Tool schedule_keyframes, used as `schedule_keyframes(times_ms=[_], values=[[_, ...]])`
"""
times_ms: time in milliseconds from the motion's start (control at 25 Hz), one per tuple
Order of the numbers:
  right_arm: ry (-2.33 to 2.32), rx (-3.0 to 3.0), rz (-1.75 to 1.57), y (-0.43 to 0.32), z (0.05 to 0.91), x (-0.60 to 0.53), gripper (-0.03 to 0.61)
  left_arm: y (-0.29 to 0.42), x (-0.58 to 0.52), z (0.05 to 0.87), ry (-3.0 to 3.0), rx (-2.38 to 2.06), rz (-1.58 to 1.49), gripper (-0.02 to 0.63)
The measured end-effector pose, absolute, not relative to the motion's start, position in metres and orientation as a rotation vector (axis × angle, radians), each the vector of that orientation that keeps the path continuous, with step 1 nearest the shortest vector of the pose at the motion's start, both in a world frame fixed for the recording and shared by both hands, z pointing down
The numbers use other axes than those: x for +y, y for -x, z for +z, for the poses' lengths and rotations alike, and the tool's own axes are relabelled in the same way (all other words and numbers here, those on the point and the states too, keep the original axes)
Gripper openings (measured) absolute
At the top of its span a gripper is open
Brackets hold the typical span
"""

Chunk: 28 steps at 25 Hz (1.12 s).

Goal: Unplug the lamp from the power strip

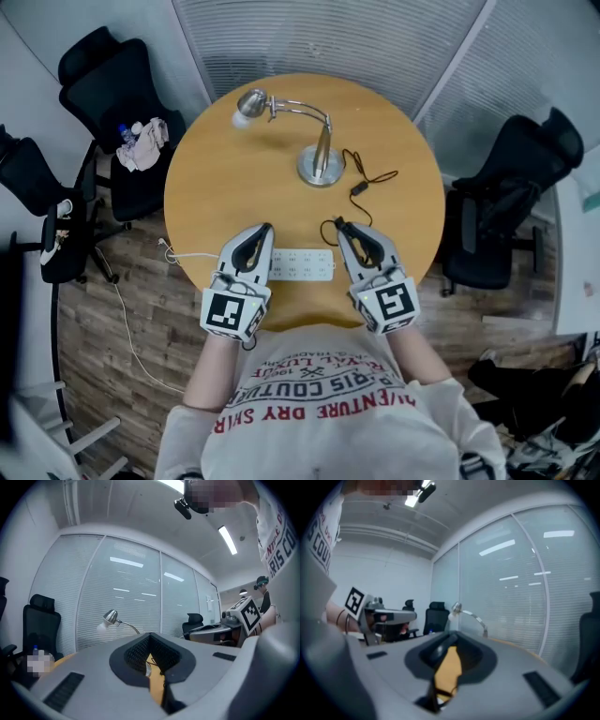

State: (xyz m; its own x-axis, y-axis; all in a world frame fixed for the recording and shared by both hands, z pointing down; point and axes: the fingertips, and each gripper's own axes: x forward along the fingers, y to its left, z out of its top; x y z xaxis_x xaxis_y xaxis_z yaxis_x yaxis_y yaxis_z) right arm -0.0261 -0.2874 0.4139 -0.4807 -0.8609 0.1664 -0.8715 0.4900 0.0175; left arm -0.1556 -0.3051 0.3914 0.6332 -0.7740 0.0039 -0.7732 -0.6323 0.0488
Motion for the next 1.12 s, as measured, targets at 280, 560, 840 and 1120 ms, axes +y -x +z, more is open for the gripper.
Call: schedule_keyframes(times_ms=[280, 560, 840, 1120], values=[[-1.514, -2.604, 0.076, 0.0324, 0.4118, -0.2858, 0.072, 0.1542, -0.3013, 0.3862, -2.813, -1.293, -0.056, 0.028], [-1.511, -2.6, 0.076, 0.0337, 0.4137, -0.2825, 0.072, 0.152, -0.2991, 0.3867, -2.811, -1.272, -0.069, 0.028], [-1.53, -2.59, 0.089, 0.0307, 0.4151, -0.2818, 0.072, 0.1479, -0.2984, 0.3877, -2.816, -1.257, -0.064, 0.028], [-1.52, -2.591, 0.077, 0.0322, 0.4162, -0.2818, 0.072, 0.1479, -0.2985, 0.3886, -2.809, -1.253, -0.066, 0.028]])
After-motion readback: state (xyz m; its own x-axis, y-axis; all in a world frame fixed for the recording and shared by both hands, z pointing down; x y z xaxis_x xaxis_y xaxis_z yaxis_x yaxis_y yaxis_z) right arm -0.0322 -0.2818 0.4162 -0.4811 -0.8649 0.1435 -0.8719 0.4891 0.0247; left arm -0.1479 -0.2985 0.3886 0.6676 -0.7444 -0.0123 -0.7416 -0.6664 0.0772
